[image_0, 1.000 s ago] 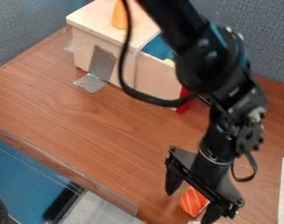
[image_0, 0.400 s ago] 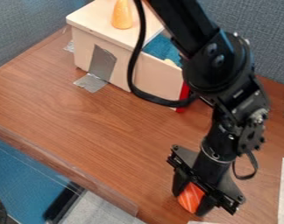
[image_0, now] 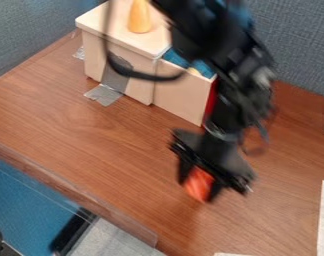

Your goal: Move the sushi to the bottom left of table

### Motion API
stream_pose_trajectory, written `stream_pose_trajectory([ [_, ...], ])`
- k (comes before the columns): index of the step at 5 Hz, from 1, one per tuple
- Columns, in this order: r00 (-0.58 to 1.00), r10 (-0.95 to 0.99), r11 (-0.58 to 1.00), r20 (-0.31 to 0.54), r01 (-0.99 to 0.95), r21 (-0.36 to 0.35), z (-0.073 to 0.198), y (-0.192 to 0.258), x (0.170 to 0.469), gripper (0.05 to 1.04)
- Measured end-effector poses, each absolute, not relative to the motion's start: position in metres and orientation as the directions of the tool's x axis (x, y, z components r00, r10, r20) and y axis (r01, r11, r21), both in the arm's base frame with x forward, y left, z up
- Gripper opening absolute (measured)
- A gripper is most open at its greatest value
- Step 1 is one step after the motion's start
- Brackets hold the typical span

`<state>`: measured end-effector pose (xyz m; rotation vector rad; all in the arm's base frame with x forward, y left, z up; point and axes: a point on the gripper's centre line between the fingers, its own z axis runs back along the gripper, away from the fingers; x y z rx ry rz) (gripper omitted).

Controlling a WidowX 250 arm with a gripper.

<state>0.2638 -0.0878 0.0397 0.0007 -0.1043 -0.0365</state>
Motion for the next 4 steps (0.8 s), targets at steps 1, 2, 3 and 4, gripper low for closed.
stream_pose_trajectory([
  [1, 0.993, 0.09, 0.996, 0.075, -0.089, -0.023, 0.037, -0.039, 0.264, 0.563],
  [2, 0.981, 0.18, 0.983, 0.073, -0.178, -0.032, 0.036, 0.009, 0.267, 0.563],
  [3, 0.979, 0.193, 0.981, 0.067, -0.192, -0.024, 0.022, 0.037, 0.273, 0.563],
  [4, 0.99, 0.114, 0.993, 0.081, -0.113, -0.017, 0.014, 0.043, 0.278, 0.563],
])
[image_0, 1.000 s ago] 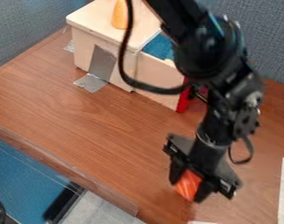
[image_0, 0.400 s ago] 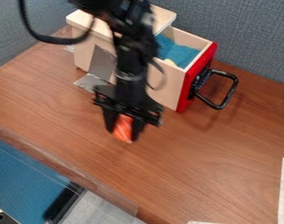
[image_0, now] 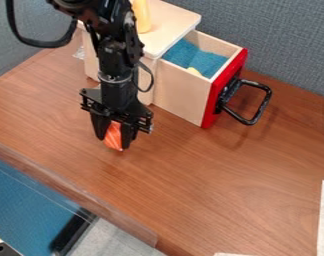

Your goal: Move the sushi to the bottom left of table

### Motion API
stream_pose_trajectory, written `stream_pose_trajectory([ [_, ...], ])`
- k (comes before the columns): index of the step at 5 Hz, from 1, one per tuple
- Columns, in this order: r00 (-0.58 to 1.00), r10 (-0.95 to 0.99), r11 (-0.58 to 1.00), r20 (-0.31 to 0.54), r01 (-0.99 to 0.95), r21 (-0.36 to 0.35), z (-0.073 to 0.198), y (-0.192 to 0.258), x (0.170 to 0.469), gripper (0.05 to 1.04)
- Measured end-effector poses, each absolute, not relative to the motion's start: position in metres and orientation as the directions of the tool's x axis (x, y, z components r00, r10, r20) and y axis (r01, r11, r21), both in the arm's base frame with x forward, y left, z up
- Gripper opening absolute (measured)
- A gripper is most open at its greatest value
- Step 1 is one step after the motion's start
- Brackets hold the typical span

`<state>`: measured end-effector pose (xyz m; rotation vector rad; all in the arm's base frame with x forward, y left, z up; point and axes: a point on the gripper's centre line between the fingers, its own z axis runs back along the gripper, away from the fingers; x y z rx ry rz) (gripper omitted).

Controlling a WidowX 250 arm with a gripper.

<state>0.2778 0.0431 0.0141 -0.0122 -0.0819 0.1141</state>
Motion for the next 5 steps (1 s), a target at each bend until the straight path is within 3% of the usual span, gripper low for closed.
stream_pose_trajectory([
  [2, 0.995, 0.063, 0.998, 0.071, -0.065, 0.018, 0.006, 0.048, 0.279, 0.651],
  [3, 0.998, 0.047, 0.999, 0.043, -0.047, 0.011, 0.015, 0.047, 0.277, 0.934],
  [4, 0.991, 0.051, 0.999, 0.121, -0.052, 0.006, 0.055, 0.043, 0.278, 1.007],
  [5, 0.983, 0.049, 0.999, 0.176, -0.05, 0.003, 0.084, 0.04, 0.275, 1.001],
])
